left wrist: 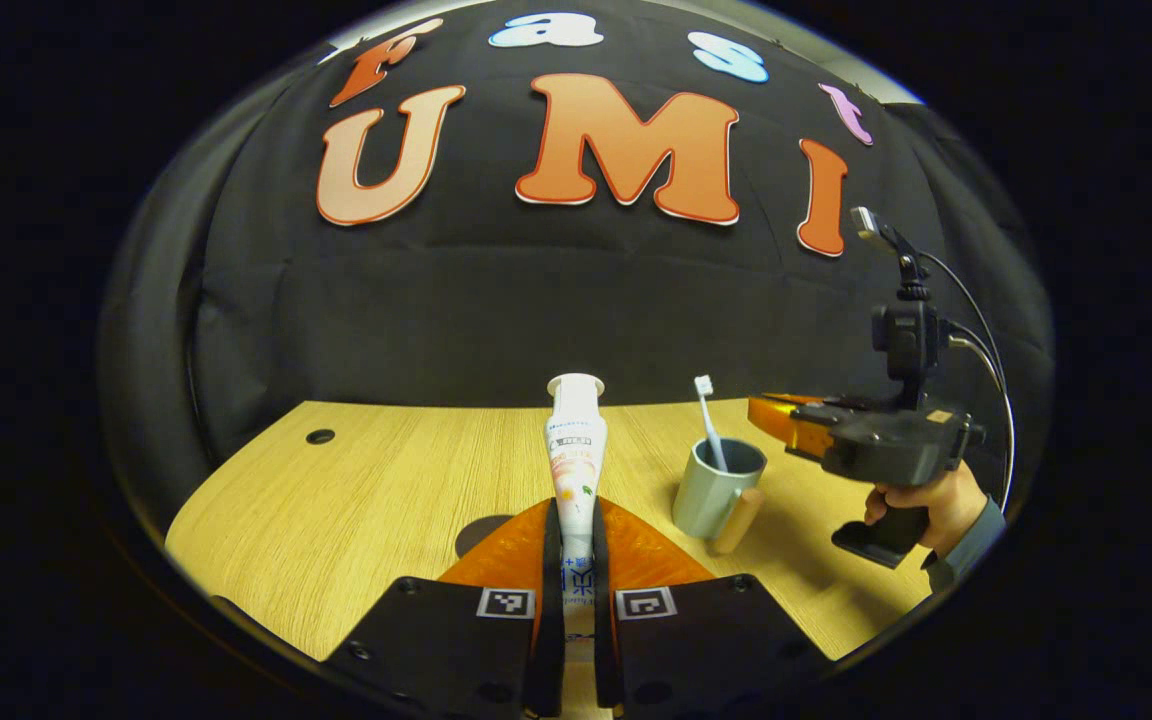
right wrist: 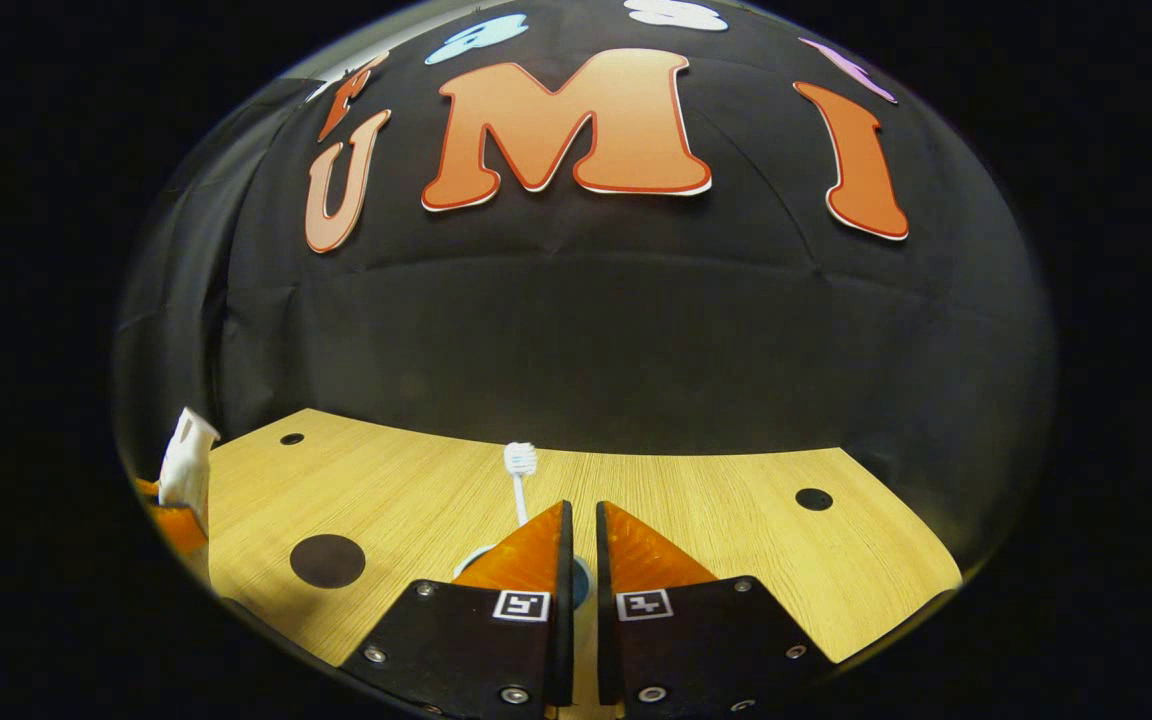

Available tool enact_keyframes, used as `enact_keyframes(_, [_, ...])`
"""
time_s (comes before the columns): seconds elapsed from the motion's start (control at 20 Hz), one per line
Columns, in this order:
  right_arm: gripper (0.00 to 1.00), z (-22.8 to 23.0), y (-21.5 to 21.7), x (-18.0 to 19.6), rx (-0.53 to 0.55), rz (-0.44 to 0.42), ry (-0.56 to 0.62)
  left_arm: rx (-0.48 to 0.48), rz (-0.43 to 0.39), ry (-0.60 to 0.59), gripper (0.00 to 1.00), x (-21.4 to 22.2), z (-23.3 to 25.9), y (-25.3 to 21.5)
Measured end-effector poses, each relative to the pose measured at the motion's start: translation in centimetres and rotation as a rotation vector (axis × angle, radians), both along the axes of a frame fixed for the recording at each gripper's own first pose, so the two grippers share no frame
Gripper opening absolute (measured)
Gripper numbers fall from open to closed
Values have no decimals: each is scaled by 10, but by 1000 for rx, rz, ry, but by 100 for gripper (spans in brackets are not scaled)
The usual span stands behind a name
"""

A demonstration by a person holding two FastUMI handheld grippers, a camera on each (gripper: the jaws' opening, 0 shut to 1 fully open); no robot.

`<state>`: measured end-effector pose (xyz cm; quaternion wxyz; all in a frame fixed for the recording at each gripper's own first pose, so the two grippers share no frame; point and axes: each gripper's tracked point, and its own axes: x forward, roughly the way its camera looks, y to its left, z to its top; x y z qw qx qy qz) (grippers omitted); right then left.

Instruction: Put the toothbrush and toothpaste on the desktop into the cup, then pick up the cup and place it on the coaster on the desktop.

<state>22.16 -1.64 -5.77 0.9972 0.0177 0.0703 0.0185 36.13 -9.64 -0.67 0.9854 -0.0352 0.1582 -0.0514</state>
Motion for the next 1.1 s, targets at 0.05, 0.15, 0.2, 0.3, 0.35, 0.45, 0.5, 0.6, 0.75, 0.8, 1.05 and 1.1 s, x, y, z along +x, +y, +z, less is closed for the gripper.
enact_keyframes(0.05, [13, -1, -3, -4, 3, -3, 0, -5, 3, -29, 16, 8, 7, -3])
enact_keyframes(0.15, [27, -5, -11, -14, 1, -4, 7, -32, -2, -82, 15, 21, 21, -15])
enact_keyframes(0.2, [31, -6, -14, -19, 3, -2, 6, -49, -7, -107, 16, 28, 27, -23])
enact_keyframes(0.3, [48, -7, -22, -29, 15, 1, 3, -77, -26, -154, 15, 40, 34, -40])
enact_keyframes(0.35, [58, -6, -25, -35, 23, 2, -2, -94, -45, -177, 16, 46, 36, -51])
enact_keyframes(0.45, [68, 1, -30, -43, 6, 1, -30, -118, -65, -219, 16, 57, 44, -66])
enact_keyframes(0.5, [71, 6, -33, -48, -6, 3, -48, -125, -70, -243, 16, 63, 49, -73])
enact_keyframes(0.6, [79, 18, -38, -58, -7, 4, -87, -151, -82, -298, 16, 72, 58, -82])
enact_keyframes(0.75, [89, 38, -47, -71, 6, -4, -143, -177, -100, -379, 17, 81, 76, -96])
enact_keyframes(0.8, [90, 44, -51, -75, 9, -9, -160, -186, -109, -407, 16, 84, 83, -100])
enact_keyframes(1.05, [91, 59, -65, -99, 28, -36, -226, -249, -178, -497, 16, 99, 97, -124])
enact_keyframes(1.1, [91, 59, -68, -102, 26, -41, -228, -260, -194, -505, 14, 101, 98, -129])
